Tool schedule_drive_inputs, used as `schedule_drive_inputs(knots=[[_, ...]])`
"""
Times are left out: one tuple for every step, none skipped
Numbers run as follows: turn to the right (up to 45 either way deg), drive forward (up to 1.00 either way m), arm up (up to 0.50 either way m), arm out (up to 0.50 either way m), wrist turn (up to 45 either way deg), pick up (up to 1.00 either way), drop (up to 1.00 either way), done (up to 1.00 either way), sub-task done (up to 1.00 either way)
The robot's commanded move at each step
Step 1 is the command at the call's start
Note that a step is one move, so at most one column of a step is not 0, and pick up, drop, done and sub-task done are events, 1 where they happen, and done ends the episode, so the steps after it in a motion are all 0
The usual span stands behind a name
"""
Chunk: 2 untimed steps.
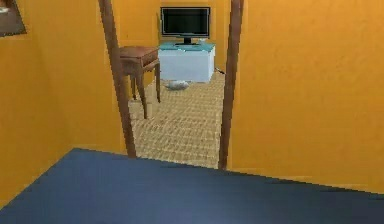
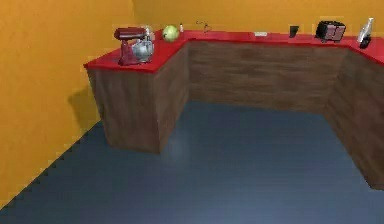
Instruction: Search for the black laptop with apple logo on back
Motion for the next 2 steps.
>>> schedule_drive_inputs(knots=[[0.0, 1.00, 0.00, 0.00, 0.0, 0.00, 0.00, 0.00, 0.00], [-9.0, 0.00, 0.00, 0.00, 0.0, 0.00, 0.00, 0.00, 0.00]])
